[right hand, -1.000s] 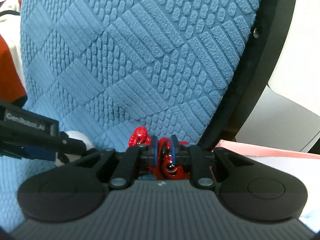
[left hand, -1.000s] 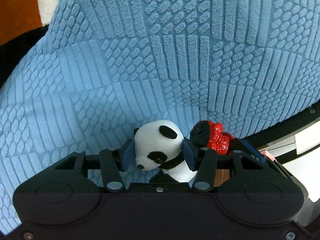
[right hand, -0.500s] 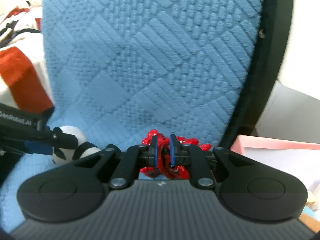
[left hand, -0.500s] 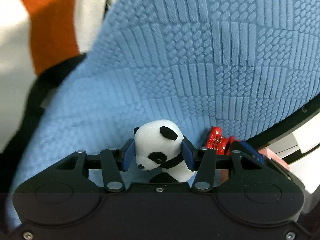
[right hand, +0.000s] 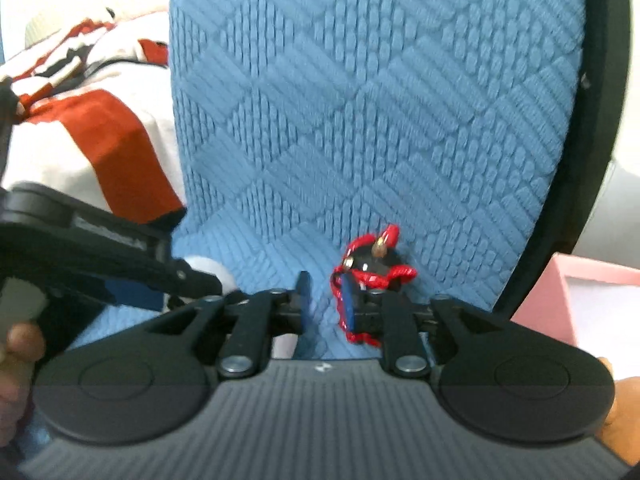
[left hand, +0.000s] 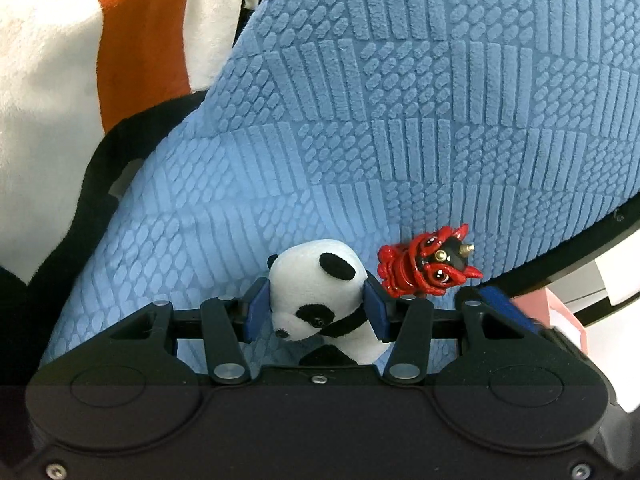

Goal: Organize objects
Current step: 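Lift the panda with the left gripper while the right gripper lifts the red lion figure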

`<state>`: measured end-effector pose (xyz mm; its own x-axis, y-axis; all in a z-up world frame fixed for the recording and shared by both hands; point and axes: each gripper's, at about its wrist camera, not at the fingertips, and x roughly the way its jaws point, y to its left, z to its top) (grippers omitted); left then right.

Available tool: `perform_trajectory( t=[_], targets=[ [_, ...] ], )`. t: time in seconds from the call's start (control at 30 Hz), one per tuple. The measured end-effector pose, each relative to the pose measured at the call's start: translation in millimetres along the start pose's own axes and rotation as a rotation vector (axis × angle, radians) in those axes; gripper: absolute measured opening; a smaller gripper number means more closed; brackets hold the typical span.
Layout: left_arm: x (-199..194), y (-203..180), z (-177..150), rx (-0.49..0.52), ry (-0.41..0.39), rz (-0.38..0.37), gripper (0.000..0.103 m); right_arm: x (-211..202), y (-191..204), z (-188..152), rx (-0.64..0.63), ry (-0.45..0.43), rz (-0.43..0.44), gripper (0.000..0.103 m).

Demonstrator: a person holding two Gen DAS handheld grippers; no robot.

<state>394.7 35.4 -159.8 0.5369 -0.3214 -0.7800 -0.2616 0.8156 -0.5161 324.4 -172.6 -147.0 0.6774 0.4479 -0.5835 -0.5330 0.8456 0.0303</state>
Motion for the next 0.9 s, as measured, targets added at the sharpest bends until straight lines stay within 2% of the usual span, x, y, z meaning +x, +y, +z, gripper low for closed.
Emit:
perform_trajectory(
  t=[0.07, 0.13, 0.33, 0.43, 0.57, 0.7, 0.8, 0.9],
  targets=[
    [0.8, 0.2, 0.3, -0.007, 0.001, 0.001, 0.048, -1.0, -2.7, 1.9, -0.005, -0.042, -0.022, 0.061],
    [2.4, 0.7, 0.6, -0.011, 0.005, 0.007, 0.048, -3.0, -6.3, 4.5, -0.021, -0.057, -0.052, 0.069],
    [11.5, 0.3, 3.7, -0.020, 0.022, 0.018, 0.048, 35.5, -14.3, 5.5, -0.008, 0.039, -0.042, 0.069],
    [16.7, 0.0, 4.9, -0.025, 0.026, 0.023, 0.049, 49.2, -15.3, 3.4, -0.009, 0.047, -0.063, 0.079],
    [22.6, -4.5, 7.6, -0.014, 0.027, 0.035, 0.050, 67.5, -22.4, 2.5, 0.025, 0.101, -0.067, 0.075],
    [30.0, -2.1, 12.6, -0.041, 0.035, 0.043, 0.057, 74.3, -29.4, -1.9, 0.063, 0.104, -0.080, 0.075],
    [37.4, -1.6, 18.1, -0.056, 0.032, 0.048, 0.063, 77.3, -32.6, -4.0, 0.089, 0.114, -0.044, 0.060],
    [47.4, -2.3, 20.1, -0.073, 0.043, 0.054, 0.064, 76.8, -25.1, -5.8, 0.066, 0.111, -0.067, 0.061]
  ],
)
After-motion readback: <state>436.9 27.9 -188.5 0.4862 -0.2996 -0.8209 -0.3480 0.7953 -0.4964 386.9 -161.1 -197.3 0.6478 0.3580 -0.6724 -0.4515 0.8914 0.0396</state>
